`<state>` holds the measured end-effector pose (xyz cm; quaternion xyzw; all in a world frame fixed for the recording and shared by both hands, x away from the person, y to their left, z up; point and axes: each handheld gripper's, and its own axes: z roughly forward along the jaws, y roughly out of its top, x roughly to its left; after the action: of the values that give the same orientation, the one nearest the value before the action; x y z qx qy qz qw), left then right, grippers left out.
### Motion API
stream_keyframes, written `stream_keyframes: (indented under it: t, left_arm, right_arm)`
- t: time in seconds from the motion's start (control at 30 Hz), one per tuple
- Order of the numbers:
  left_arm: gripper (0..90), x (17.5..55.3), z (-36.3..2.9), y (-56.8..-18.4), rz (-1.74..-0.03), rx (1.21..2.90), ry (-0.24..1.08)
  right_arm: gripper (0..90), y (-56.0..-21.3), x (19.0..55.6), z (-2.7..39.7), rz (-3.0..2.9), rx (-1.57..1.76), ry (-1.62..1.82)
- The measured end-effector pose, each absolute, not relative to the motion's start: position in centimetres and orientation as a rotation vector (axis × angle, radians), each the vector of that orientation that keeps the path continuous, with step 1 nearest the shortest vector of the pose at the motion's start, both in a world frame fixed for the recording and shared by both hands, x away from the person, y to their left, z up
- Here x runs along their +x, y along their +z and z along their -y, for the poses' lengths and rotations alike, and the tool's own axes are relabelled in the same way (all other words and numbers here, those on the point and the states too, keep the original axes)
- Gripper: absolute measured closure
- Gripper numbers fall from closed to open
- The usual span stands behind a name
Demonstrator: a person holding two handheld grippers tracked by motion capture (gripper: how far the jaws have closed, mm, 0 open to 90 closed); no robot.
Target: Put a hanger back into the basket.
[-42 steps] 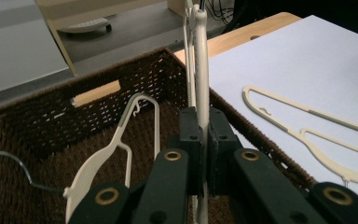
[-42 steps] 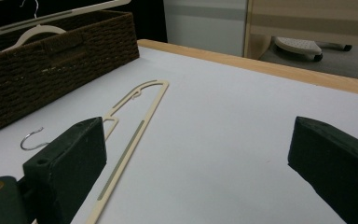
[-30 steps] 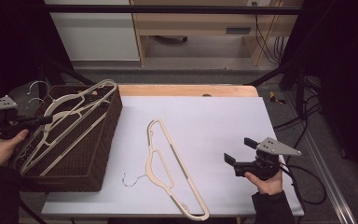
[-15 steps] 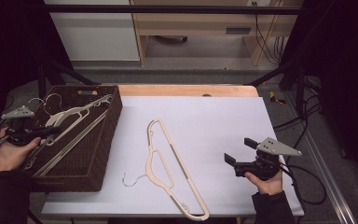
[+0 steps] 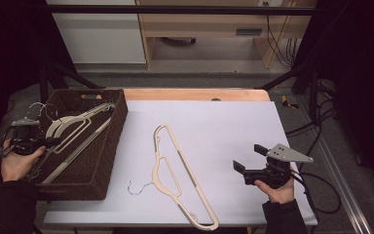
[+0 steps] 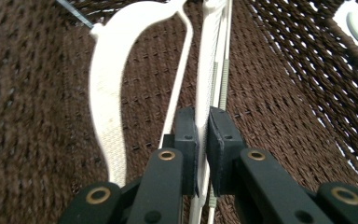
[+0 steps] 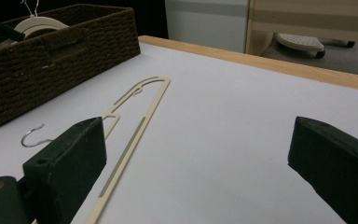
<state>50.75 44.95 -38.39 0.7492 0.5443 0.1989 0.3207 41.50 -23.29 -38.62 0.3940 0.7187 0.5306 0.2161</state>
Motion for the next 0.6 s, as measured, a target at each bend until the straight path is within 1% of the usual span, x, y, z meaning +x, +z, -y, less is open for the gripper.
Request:
stream_keyframes:
  t: [0.07, 0.2, 0.27, 0.4, 0.5, 0.6]
  left_arm:
    - [79.6, 50.78, -45.02, -38.36, -1.442, 1.986, 0.538]
    - [68.4, 50.93, -45.23, -38.55, -1.490, 1.997, 0.542]
    - [65.9, 51.02, -45.27, -38.69, -1.530, 1.970, 0.533]
    - [57.4, 51.12, -45.44, -38.78, -1.574, 1.966, 0.525]
    - [54.1, 50.94, -45.46, -38.73, -1.590, 1.953, 0.533]
    - [52.6, 50.57, -45.35, -38.44, -1.592, 1.955, 0.540]
  right_arm:
    - [4.5, -38.63, 41.50, 23.29, -1.996, 1.087, 1.471]
    - [4.5, -38.59, 41.47, 23.31, -1.992, 1.092, 1.473]
    - [4.5, -38.59, 41.47, 23.30, -1.992, 1.092, 1.475]
    - [4.5, -38.60, 41.46, 23.29, -1.996, 1.084, 1.474]
    - [4.5, -38.55, 41.42, 23.31, -1.989, 1.089, 1.481]
    - [4.5, -38.54, 41.40, 23.32, -1.987, 1.088, 1.482]
